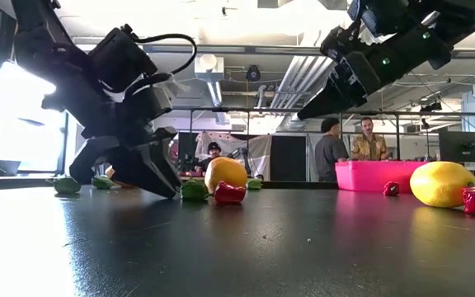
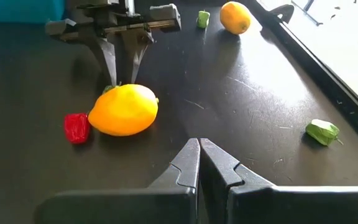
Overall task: Sort produce into baskets
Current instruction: Put the green chilli pepper into the yellow bin
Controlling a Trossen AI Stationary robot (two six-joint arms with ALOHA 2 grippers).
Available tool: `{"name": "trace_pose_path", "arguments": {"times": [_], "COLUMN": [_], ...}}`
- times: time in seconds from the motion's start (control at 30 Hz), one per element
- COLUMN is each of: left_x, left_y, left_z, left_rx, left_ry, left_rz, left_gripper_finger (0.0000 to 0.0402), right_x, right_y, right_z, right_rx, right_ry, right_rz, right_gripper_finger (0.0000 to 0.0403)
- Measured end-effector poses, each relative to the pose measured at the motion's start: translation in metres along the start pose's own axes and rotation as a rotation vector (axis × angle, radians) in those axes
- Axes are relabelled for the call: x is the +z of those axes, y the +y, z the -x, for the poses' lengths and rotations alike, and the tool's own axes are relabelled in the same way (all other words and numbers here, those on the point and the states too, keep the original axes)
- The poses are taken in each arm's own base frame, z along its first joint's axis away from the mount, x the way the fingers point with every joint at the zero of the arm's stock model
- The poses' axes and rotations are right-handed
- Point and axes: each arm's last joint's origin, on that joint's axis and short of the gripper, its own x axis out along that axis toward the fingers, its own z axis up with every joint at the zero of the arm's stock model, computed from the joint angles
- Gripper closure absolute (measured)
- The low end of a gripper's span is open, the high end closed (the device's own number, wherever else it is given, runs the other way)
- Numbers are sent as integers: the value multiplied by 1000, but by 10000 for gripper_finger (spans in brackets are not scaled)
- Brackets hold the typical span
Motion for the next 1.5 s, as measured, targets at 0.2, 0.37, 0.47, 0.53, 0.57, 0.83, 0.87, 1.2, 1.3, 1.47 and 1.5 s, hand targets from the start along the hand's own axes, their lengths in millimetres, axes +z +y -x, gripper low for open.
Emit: {"name": "trace_pose_path", "arguments": {"times": [0.2, 0.37, 0.47, 0.53, 0.57, 0.83, 0.87, 1.2, 1.3, 1.47, 1.5], "left_x": [0, 3, 3, 3, 3, 1, 3, 19, 19, 19, 19], "left_y": [0, 1, 1, 1, 1, 10, 11, 29, 39, 50, 51], "left_z": [-2, -3, -3, -3, -3, 8, 10, 41, 48, 53, 53], "left_rx": [3, -3, 1, 3, 4, 15, 21, -49, -126, -257, -265], "left_ry": [-10, 1, 1, 2, 3, 50, 41, -158, -218, -284, -289], "left_rz": [-12, -14, -22, -37, -38, -18, -16, 103, 222, 393, 409], "left_gripper_finger": [324, 374, 397, 397, 398, 401, 401, 401, 401, 401, 401], "right_x": [0, 0, 0, 0, 0, 5, 6, 10, 13, 27, 31], "right_y": [0, 0, 0, 0, 0, 0, 0, 33, 50, 78, 83], "right_z": [0, 0, 0, 0, 0, 0, 0, -21, -31, -50, -54], "right_rx": [0, 0, 0, 0, 0, -2, -3, 33, -10, -94, -114], "right_ry": [1, 0, 0, 0, 0, -54, -65, -210, -208, -197, -193], "right_rz": [0, 0, 1, 17, 25, 17, 13, 270, 386, 556, 591], "right_gripper_finger": [402, 402, 402, 402, 402, 373, 361, 226, 211, 212, 214]}}
